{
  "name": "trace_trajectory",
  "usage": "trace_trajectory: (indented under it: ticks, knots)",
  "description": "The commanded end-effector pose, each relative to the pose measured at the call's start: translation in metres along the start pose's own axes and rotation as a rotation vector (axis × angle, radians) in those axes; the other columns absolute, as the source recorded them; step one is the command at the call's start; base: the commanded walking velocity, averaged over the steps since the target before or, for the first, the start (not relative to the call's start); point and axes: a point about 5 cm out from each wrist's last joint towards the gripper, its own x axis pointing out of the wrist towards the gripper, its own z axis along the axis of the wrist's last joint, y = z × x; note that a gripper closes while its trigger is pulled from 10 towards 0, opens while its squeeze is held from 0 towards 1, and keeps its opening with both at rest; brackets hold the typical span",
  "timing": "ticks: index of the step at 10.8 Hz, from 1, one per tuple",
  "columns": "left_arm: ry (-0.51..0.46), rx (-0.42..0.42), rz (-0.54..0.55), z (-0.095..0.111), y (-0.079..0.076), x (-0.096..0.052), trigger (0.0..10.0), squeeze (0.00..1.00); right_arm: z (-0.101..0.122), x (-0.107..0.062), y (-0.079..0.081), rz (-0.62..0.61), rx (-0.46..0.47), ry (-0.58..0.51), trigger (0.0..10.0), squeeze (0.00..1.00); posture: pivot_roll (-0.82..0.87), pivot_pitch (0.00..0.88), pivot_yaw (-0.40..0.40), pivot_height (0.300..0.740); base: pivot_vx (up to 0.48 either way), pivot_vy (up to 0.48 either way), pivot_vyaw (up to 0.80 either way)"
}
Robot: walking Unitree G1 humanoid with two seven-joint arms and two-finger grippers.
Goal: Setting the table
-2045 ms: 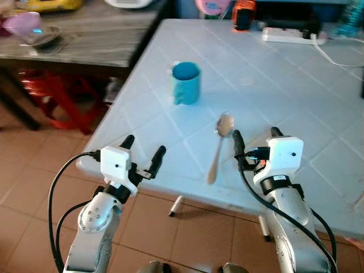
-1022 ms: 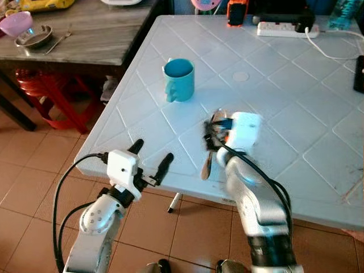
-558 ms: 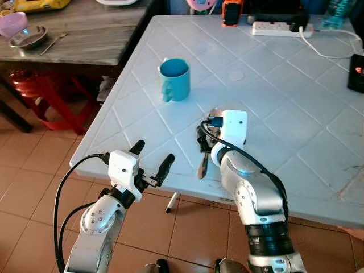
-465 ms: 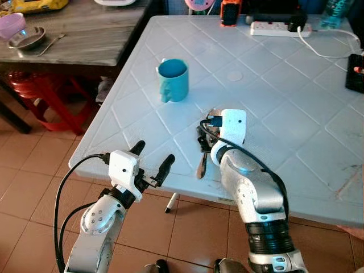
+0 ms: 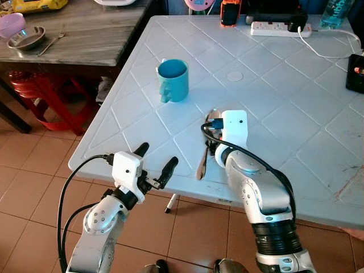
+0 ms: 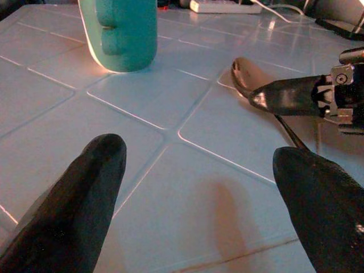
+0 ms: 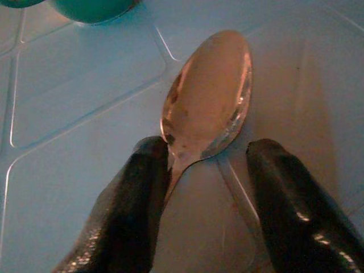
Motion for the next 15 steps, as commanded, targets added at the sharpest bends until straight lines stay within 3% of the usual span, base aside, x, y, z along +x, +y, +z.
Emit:
trace_trajectory:
  ticks: [1, 4, 5, 9, 13, 14, 15]
  knots:
    - [0.025, -0.004, -0.004, -0.004, 0.001, -0.001, 10.0, 0.0, -0.04, 0.002, -0.005, -0.025, -0.016, 0.201, 0.0, 0.0, -0.1, 0.227, 0.112, 0.74, 0.0, 0.0, 0.0]
    - [0.032, -0.004, -0.002, -0.005, 0.0, -0.001, 10.0, 0.0, -0.042, 0.004, -0.014, -0.049, -0.02, 0.203, 0.0, 0.0, -0.1, 0.222, 0.107, 0.74, 0.0, 0.0, 0.0]
    - [0.035, -0.005, 0.0, -0.005, 0.0, -0.001, 10.0, 0.0, -0.039, 0.005, -0.025, -0.075, -0.069, 0.18, 0.0, 0.0, -0.1, 0.221, 0.108, 0.74, 0.0, 0.0, 0.0]
    - [0.045, -0.002, -0.001, -0.007, -0.001, 0.0, 10.0, 0.0, -0.032, 0.013, -0.056, -0.141, -0.11, 0.145, 0.0, 0.0, -0.09, 0.222, 0.113, 0.74, 0.0, 0.0, 0.0]
    - [0.052, 0.006, 0.004, -0.006, 0.0, 0.0, 10.0, 0.0, -0.014, 0.027, -0.072, -0.141, -0.185, 0.057, 0.0, 0.0, -0.08, 0.229, 0.126, 0.74, 0.0, 0.0, 0.0]
    - [0.049, 0.01, 0.006, -0.005, 0.001, 0.0, 10.0, 0.0, -0.001, 0.027, -0.068, -0.099, -0.151, -0.033, 2.7, 0.0, -0.07, 0.232, 0.128, 0.74, 0.0, 0.0, 0.0]
    - [0.042, 0.01, 0.011, -0.003, 0.002, 0.001, 10.0, 0.0, 0.009, 0.023, -0.065, -0.086, -0.097, -0.105, 10.0, 0.0, -0.07, 0.231, 0.129, 0.74, 0.0, 0.0, 0.0]
